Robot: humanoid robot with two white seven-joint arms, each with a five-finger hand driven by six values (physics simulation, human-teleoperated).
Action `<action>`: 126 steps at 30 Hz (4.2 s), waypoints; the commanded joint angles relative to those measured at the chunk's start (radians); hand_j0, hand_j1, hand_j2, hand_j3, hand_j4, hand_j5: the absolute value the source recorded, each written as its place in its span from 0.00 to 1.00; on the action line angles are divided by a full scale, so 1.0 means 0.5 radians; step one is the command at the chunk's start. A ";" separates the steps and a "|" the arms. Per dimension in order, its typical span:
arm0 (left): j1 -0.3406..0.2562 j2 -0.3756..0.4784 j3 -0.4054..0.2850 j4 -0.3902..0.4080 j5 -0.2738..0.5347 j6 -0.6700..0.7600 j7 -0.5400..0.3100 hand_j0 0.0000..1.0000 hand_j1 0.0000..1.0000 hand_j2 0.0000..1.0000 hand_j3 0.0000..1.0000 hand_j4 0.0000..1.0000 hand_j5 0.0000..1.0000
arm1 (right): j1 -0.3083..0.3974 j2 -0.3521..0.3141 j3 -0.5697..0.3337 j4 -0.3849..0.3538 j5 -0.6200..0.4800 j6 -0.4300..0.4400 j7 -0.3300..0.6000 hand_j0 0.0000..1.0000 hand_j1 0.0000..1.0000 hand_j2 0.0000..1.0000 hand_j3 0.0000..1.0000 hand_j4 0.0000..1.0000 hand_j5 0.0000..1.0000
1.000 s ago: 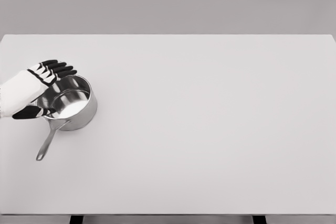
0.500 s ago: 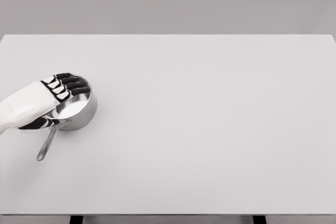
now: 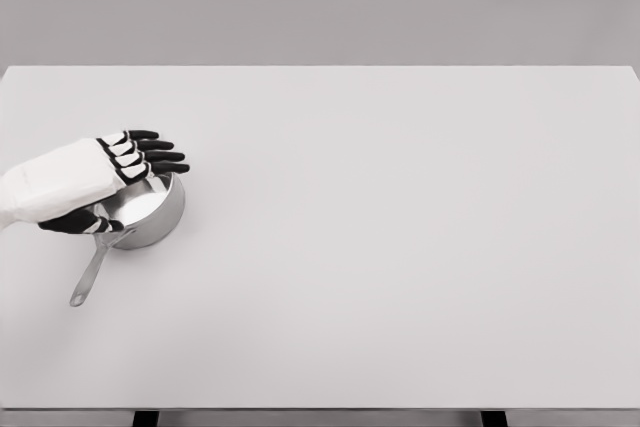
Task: Rotate pot handle
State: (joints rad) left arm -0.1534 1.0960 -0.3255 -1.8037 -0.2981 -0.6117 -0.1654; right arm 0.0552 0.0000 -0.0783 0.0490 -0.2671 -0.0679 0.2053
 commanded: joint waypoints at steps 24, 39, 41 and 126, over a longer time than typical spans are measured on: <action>0.003 0.094 -0.365 -0.001 0.013 0.002 0.003 1.00 1.00 1.00 1.00 1.00 1.00 | 0.000 0.000 0.000 0.000 0.000 -0.002 0.000 1.00 1.00 1.00 1.00 1.00 1.00; 0.015 0.115 -0.340 0.003 -0.134 0.002 0.009 1.00 1.00 1.00 1.00 1.00 1.00 | 0.000 0.000 0.000 0.000 0.000 0.001 0.000 1.00 1.00 1.00 1.00 1.00 1.00; 0.015 0.152 -0.337 0.003 -0.131 0.002 0.012 1.00 1.00 1.00 1.00 1.00 1.00 | 0.000 0.000 0.000 0.000 0.000 -0.002 0.000 1.00 1.00 1.00 1.00 1.00 1.00; 0.896 -0.100 0.817 -0.001 0.394 0.002 0.233 1.00 1.00 1.00 1.00 1.00 1.00 | 0.000 0.000 0.000 0.000 0.000 0.001 0.000 1.00 1.00 1.00 1.00 1.00 1.00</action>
State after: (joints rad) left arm 0.2960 1.0539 0.0528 -1.8037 -0.1002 -0.6111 -0.0516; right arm 0.0552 0.0000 -0.0783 0.0490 -0.2671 -0.0678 0.2053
